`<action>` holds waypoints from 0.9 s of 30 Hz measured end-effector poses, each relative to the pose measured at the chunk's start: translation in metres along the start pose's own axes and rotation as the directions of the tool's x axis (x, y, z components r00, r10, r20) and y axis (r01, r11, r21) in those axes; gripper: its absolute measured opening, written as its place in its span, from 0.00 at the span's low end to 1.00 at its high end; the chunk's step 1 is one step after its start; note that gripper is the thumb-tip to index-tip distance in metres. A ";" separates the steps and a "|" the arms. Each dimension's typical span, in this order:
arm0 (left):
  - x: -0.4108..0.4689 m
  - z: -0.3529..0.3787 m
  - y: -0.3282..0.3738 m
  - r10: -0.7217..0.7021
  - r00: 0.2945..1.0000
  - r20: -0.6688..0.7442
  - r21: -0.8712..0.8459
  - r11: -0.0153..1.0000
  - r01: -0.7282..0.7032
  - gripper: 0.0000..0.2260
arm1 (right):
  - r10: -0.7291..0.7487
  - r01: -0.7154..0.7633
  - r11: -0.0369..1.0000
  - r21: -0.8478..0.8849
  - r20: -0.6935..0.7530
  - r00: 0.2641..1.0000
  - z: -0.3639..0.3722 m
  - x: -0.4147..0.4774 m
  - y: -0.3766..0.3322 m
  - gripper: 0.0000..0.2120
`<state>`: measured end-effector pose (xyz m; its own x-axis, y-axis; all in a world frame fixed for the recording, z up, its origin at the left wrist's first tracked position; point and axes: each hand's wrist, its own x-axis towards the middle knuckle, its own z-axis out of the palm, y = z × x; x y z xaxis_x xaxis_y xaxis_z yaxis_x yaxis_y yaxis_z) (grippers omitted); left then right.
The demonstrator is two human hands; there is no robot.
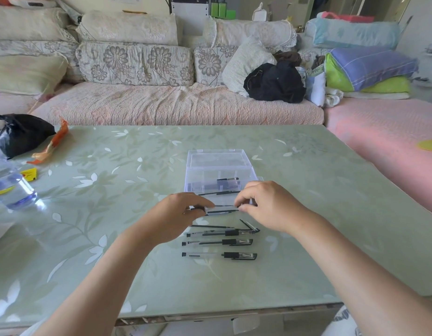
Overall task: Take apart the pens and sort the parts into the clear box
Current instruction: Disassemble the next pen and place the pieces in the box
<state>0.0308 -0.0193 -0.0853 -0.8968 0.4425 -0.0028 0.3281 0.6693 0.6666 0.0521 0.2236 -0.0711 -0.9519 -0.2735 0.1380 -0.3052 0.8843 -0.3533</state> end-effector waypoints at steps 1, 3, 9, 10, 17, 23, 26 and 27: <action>0.000 0.001 0.000 0.005 1.000 0.006 -0.008 1.000 -0.005 0.12 | -0.003 0.003 1.000 0.003 0.005 1.000 0.000 0.000 -0.001 0.06; -0.001 0.003 0.001 0.016 0.999 0.027 -0.035 0.999 -0.015 0.13 | -0.016 0.016 1.000 0.009 0.010 1.000 0.001 -0.001 -0.004 0.06; 0.001 0.008 0.004 0.001 0.999 0.053 -0.025 1.000 0.000 0.13 | -0.039 0.039 0.999 -0.001 0.009 0.999 0.004 0.001 -0.012 0.12; 0.002 0.008 0.004 -0.004 0.999 0.048 -0.008 1.000 0.005 0.12 | -0.035 0.035 0.999 -0.019 0.012 0.999 0.002 0.001 -0.010 0.16; 0.002 0.006 0.001 -0.010 1.000 0.018 0.071 0.997 0.009 0.10 | 0.014 -0.015 0.999 -0.042 -0.029 0.999 -0.006 -0.004 0.007 0.06; 0.002 0.013 0.006 0.022 0.998 0.062 0.001 1.000 -0.022 0.14 | -0.046 0.048 0.998 0.041 -0.045 0.998 0.008 -0.002 -0.003 0.05; 0.003 0.018 0.008 0.035 0.997 0.073 0.017 0.999 -0.036 0.14 | -0.074 0.076 0.996 0.053 -0.056 0.996 0.013 0.001 -0.007 0.04; 0.003 0.019 0.008 0.033 0.997 0.067 0.025 0.999 -0.035 0.13 | -0.073 0.076 0.996 0.043 -0.063 0.995 0.013 0.001 -0.006 0.04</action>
<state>0.0359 -0.0014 -0.0941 -0.8634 0.5036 -0.0307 0.3668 0.6683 0.6471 0.0524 0.2126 -0.0807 -0.9237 -0.3126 0.2214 -0.3770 0.8441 -0.3813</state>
